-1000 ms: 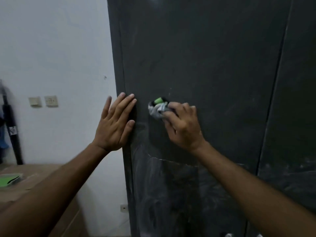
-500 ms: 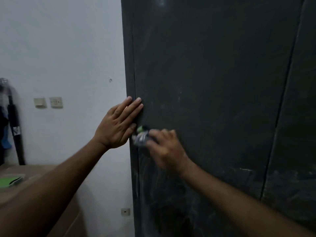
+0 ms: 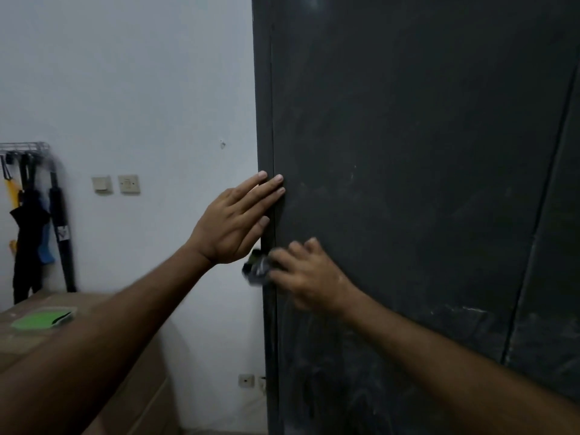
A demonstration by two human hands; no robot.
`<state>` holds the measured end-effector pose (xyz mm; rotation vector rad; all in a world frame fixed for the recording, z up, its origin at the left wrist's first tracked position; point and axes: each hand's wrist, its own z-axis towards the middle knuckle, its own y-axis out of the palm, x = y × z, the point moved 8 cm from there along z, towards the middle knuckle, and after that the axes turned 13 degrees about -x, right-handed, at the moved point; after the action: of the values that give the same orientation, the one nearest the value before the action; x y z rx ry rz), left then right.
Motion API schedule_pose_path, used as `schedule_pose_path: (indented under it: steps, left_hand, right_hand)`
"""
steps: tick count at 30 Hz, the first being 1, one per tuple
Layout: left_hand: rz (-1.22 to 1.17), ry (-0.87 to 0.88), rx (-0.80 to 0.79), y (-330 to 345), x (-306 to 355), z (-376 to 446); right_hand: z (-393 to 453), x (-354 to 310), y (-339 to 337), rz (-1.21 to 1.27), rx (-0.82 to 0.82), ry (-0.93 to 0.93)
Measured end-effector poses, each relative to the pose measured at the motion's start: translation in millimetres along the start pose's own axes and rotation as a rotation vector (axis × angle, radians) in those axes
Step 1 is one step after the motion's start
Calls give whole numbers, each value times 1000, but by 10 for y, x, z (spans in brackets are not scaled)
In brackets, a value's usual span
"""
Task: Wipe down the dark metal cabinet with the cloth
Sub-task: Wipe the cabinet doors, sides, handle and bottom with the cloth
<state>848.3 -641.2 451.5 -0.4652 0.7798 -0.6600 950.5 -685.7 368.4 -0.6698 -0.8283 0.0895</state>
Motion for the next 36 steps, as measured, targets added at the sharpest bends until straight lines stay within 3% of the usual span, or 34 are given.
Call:
schedule_pose_path:
  steps: [3,4,5,7,9,10,13,14,16,19,20,23,26,30,33,36]
  left_hand:
    - [-44,-37,21,3,32,-5]
    - [-57,-55,28,7,51,-7]
    - [-67,-72,32,11,68,-5]
    - [-78,-101,39,13,95,-9]
    - [-88,-127,48,27,132,-32]
    - [-93,-141,57,38,155,-44]
    - [-142,-203,87,71,221,-68]
    - [-163,-232,98,86,253,-85]
    - [-188,-282,119,107,329,-149]
    - [-178,-336,109,122,460,-335]
    - [-197,-355,82,142,505,-398]
    - [-370,-441,-25,232,630,-570]
    - [-561,-555,-32,295,790,-681]
    - [-1011,-743,-154,502,1254,-585]
    - [-1487,-809,-210,651,1738,-392]
    - [-1589,-849,-83,663,1943,-261]
  right_hand:
    - [-5,521,-222,190,242,460]
    - [-54,430,-176,193,269,457]
    - [-87,211,-80,154,238,337]
    - [-240,-305,186,31,1,-53]
    - [-376,-357,289,-68,-154,-202]
    - [-339,-231,252,-66,-134,-153]
    - [-221,269,12,144,93,325]
    - [-241,269,-11,192,147,407]
    - [-297,-26,97,150,113,271]
    - [-523,-380,321,119,-190,-55]
    - [-570,-364,338,138,-243,-56]
    - [-629,-168,174,249,-176,87]
    - [-811,207,-41,502,-11,314]
    - [-1222,572,-15,1358,248,700]
    - [-1375,494,142,1744,270,836]
    - [-1510,415,241,1965,283,911]
